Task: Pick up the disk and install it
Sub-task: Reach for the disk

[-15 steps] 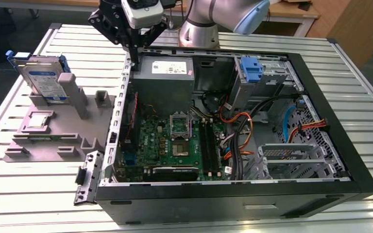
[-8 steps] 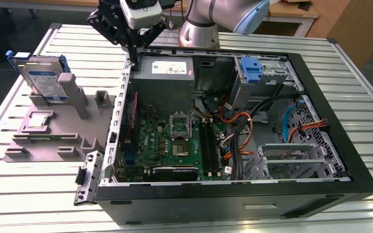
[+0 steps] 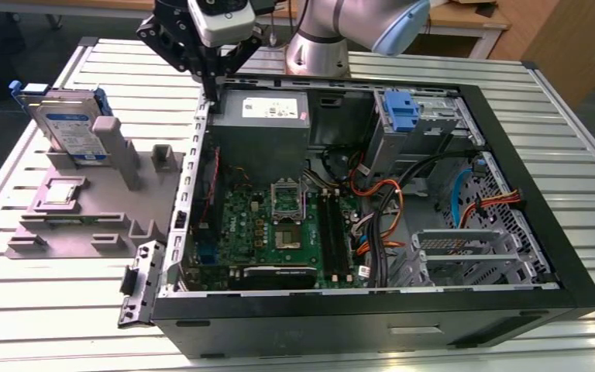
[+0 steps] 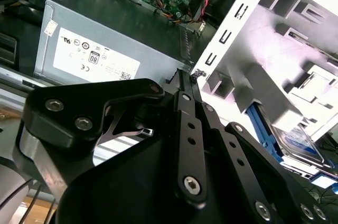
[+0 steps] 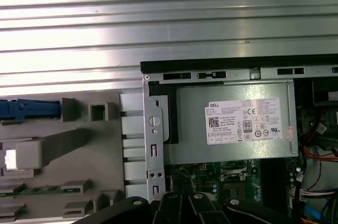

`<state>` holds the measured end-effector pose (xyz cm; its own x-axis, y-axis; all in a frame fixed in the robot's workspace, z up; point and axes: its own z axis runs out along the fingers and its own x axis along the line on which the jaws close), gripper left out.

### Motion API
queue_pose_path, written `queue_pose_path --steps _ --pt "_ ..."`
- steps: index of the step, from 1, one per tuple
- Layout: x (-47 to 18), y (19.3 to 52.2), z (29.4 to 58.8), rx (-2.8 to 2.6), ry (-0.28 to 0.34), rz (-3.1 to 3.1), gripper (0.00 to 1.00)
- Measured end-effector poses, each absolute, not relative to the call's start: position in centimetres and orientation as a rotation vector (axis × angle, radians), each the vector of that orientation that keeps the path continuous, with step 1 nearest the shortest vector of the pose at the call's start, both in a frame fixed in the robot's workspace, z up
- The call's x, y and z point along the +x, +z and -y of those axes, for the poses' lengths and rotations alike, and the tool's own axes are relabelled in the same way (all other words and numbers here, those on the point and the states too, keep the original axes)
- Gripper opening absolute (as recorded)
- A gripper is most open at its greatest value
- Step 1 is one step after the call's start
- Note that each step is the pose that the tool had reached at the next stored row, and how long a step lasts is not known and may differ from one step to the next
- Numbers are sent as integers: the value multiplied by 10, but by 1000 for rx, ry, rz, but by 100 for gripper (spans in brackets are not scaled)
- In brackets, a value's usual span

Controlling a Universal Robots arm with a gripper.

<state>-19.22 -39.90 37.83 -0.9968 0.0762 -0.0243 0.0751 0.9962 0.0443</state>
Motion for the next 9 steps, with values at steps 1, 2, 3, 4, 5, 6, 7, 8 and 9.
queue_pose_path --steps 1,2,3,4,5,6,7,8,9 --pt "-193 378 399 118 68 -3113 10" --pt "-193 378 399 118 68 -3113 10" --pt "-194 378 399 118 68 -3113 10" --pt "-195 378 399 118 68 -3113 10" --pt "-195 378 399 118 68 -3113 10" --pt "-196 378 399 118 68 -3113 10" --pt "-197 378 399 118 68 -3113 10" --pt "-198 378 399 118 68 -3113 10" --pt "-199 378 399 118 68 -3113 10"
